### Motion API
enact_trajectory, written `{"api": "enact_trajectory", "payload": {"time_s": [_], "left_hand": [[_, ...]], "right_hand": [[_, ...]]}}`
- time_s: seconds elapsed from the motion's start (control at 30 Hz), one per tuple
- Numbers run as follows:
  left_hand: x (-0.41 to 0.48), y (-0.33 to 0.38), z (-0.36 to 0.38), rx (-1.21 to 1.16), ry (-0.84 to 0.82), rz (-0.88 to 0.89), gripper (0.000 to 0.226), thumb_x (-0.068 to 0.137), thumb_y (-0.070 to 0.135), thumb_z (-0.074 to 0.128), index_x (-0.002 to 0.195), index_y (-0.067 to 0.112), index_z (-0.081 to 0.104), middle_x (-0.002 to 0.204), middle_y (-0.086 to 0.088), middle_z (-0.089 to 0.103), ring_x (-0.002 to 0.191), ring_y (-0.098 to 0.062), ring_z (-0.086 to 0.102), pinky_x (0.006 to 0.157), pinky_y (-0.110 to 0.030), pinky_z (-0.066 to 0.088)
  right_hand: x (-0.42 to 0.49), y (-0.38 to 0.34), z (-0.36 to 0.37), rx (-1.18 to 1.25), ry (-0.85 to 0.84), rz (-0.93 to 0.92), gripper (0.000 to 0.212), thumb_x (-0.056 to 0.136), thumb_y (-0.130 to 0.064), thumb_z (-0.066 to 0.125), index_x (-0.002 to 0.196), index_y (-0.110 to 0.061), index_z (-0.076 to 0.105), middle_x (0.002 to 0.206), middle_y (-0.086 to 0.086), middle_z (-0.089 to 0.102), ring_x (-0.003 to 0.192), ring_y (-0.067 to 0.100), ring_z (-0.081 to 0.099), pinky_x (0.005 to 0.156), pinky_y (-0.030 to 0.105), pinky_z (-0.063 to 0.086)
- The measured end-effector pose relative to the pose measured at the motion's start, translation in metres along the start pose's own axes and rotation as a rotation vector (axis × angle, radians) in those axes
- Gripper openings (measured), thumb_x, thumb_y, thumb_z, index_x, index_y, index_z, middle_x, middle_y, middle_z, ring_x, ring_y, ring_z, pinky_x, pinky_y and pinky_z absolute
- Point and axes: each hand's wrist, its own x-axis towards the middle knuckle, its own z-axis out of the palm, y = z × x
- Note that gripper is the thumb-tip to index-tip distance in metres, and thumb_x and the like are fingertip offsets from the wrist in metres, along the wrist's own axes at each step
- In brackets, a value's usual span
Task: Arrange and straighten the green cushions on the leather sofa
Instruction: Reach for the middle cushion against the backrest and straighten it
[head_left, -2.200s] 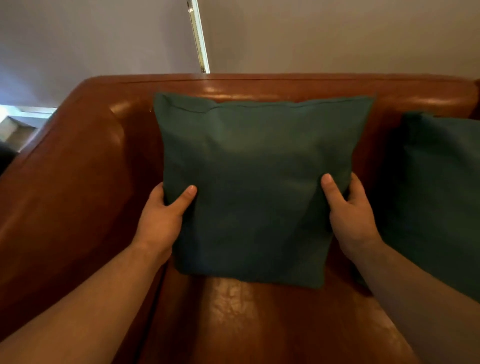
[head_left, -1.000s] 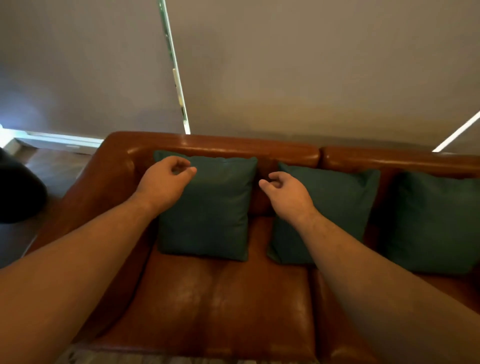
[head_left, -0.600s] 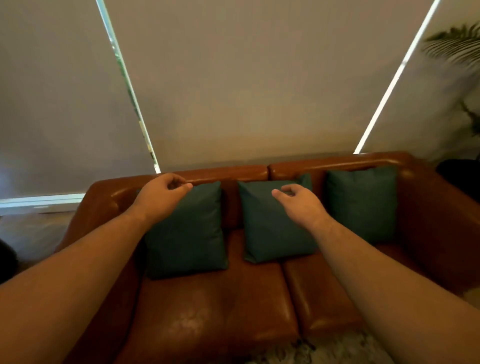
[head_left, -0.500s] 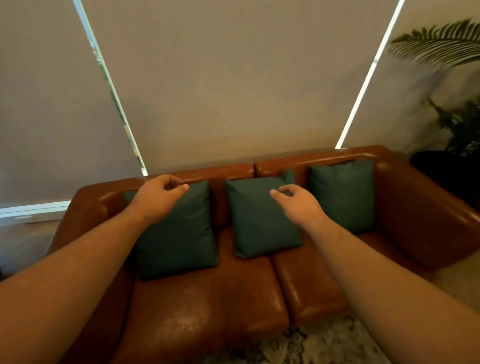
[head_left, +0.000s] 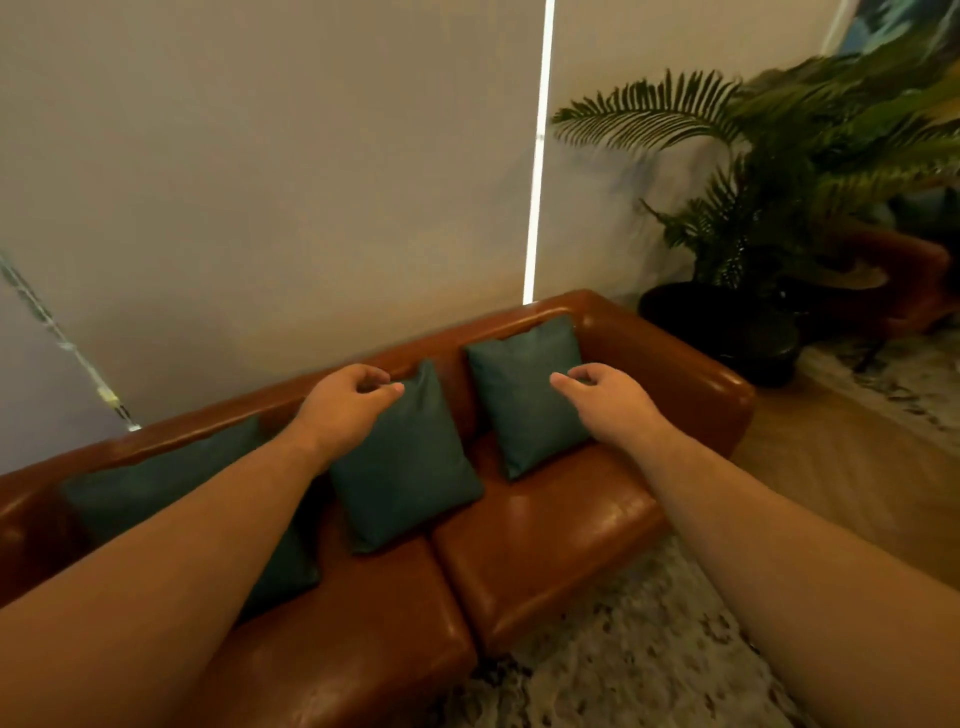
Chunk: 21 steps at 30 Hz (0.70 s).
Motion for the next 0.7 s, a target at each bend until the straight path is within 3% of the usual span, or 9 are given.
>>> {"api": "enact_trajectory", "payload": {"time_s": [0.17,0.4,0.5,0.63,0.7], "left_hand": [[0.022,0.062,0.097,-0.078,-0.008,0.001,0.037,0.096,0.041,0.075,0.124,0.017,0.073,0.121,-0.002,0.074,0.114,-0.021,0.068,0.095,-0.036,0.051],[0.049,0.111,0.205,-0.192,-0.007,-0.053,0.033,0.098,0.039,0.074,0.125,0.021,0.069,0.115,0.005,0.068,0.103,-0.012,0.064,0.073,-0.020,0.043],[0.072,0.113,0.231,-0.210,0.007,-0.110,0.035,0.098,0.040,0.074,0.127,0.022,0.067,0.121,0.003,0.069,0.110,-0.016,0.064,0.085,-0.027,0.046],[0.113,0.097,0.256,-0.254,0.011,-0.182,0.042,0.098,0.040,0.074,0.133,0.020,0.063,0.125,0.001,0.067,0.113,-0.017,0.063,0.085,-0.026,0.046],[0.139,0.082,0.270,-0.291,0.012,-0.230,0.049,0.097,0.039,0.075,0.138,0.017,0.061,0.128,-0.001,0.066,0.118,-0.020,0.063,0.093,-0.033,0.049]], "right_hand": [[0.031,0.058,-0.081,0.023,0.021,0.014,0.056,0.100,-0.057,0.064,0.142,-0.021,0.064,0.135,0.004,0.069,0.122,0.025,0.063,0.093,0.032,0.046],[0.090,0.119,-0.153,-0.006,0.006,0.061,0.054,0.100,-0.058,0.062,0.141,-0.023,0.064,0.124,0.004,0.072,0.110,0.026,0.068,0.083,0.033,0.047],[0.125,0.138,-0.156,-0.014,-0.012,0.064,0.055,0.100,-0.060,0.061,0.142,-0.024,0.063,0.112,-0.008,0.065,0.098,0.013,0.062,0.075,0.030,0.045],[0.179,0.157,-0.134,-0.023,-0.057,0.081,0.055,0.100,-0.060,0.060,0.143,-0.025,0.062,0.115,-0.011,0.062,0.103,0.012,0.059,0.081,0.030,0.044],[0.212,0.164,-0.119,-0.020,-0.089,0.089,0.056,0.100,-0.060,0.061,0.144,-0.025,0.061,0.114,-0.013,0.062,0.104,0.011,0.059,0.082,0.030,0.045]]}}
